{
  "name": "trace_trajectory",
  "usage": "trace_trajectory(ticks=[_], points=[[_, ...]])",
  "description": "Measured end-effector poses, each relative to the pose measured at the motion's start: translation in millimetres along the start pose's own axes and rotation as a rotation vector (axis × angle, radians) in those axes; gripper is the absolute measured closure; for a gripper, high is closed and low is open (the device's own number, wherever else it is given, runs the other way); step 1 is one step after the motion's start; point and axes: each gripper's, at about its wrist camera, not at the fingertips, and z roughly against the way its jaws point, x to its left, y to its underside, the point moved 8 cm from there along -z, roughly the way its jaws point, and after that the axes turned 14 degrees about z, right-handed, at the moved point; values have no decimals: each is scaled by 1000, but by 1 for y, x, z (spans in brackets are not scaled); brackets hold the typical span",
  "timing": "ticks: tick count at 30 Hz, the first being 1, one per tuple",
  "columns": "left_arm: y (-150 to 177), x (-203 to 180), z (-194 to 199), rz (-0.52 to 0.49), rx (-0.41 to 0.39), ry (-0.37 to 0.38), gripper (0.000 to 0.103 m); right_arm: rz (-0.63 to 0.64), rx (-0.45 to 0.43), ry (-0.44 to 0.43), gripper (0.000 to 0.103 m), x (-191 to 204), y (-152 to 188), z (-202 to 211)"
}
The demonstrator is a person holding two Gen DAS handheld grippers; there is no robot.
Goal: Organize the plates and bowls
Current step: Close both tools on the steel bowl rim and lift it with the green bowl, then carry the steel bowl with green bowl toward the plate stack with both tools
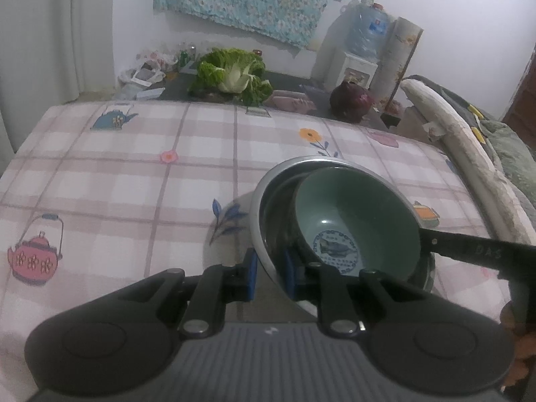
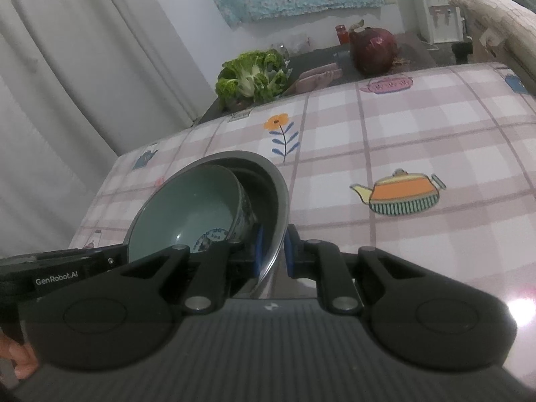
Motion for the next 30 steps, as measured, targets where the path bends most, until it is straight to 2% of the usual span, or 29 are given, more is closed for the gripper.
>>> trace_trajectory(ticks=[12, 30], points=[[16, 1, 12, 7, 14, 8, 85, -8, 20, -10, 89, 7, 21, 25], [15, 1, -2, 8, 27, 2, 86, -33, 27, -11, 88, 5, 20, 12]])
